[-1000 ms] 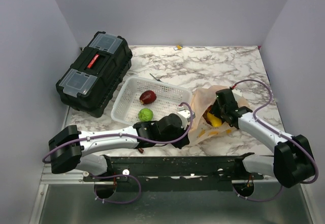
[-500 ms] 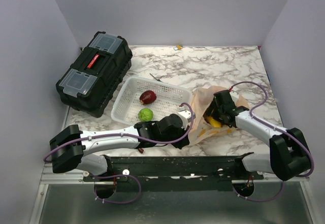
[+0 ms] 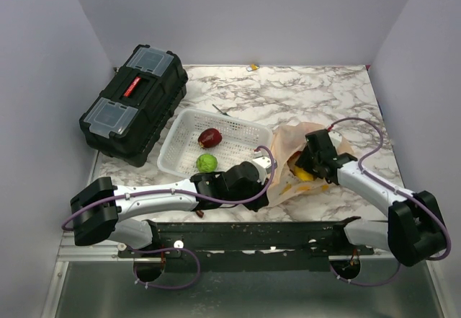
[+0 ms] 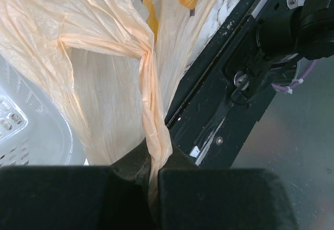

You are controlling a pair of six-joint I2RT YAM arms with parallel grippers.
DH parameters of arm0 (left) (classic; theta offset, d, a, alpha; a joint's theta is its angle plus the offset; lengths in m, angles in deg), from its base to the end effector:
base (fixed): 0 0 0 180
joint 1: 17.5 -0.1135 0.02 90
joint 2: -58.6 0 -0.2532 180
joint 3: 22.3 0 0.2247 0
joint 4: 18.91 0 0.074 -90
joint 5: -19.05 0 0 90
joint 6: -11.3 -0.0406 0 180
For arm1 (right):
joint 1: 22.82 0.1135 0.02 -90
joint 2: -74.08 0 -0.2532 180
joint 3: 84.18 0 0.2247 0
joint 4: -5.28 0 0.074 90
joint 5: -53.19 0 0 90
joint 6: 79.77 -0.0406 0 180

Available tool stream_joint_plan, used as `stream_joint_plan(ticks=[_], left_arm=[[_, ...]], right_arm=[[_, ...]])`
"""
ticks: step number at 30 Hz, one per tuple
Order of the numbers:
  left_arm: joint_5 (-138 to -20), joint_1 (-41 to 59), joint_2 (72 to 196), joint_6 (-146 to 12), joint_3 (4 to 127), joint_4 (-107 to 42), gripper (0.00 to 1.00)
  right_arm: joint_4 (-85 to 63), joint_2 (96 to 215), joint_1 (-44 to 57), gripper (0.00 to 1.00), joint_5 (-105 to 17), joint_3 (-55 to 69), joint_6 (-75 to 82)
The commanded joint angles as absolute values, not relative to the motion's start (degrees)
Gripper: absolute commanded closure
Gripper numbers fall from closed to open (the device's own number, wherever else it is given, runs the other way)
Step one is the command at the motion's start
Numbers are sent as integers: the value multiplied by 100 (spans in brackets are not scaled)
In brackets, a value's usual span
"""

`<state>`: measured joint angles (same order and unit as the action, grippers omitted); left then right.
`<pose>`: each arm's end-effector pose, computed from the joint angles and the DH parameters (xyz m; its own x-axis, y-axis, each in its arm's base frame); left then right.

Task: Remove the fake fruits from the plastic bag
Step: Take out the fake fruit from the plastic bag.

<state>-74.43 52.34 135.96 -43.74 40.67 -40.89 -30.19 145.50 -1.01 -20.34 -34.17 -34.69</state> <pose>0.0923 -0.2585 0.2368 -0.7141 0.2854 -0.6393 0.6646 0.5633 -0.4909 0.1995 0.0674 0.1769 -0.7006 0.4490 -0.5546 0.3986 0.8909 0.2177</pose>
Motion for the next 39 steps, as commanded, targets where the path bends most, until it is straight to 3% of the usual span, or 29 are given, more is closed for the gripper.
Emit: stream_joint_plan(ticks=[1,5,12,20,30,31,35,39], left_arm=[[-7500,5264,13580,-4407,4113,-4019,100],[-7479,5264,13594,-4407,4135,-4046,100],[-7451,5266,13586,-4401,4135,-4061,100],[-7459,5264,13593,-4388,4135,-4063,100],[-7518,5276,13581,-4373,4144,-4083,100],[-7542,5272,13573,-4372,4143,-4081,98],[-7478,5274,13427,-4368,4033,-3968,72],[-7490,5273,13300,-4389,3988,-3884,62]], right_arm=[[-3273,14095,-77,70,-1809,-3438,-3475],[-3449,13595,-77,81,-1820,-3418,-3456],[-3886,12853,-77,89,-1980,-3292,-3474],[-4193,12354,-76,90,-1667,-2717,-3345],[-3980,12636,-76,91,-1759,-1855,-3150],[-3942,12672,-80,91,-1866,-1805,-3147],[-3759,12910,-76,91,-2315,-1651,-3178],[-3717,13311,-76,92,-2682,-1394,-3218]])
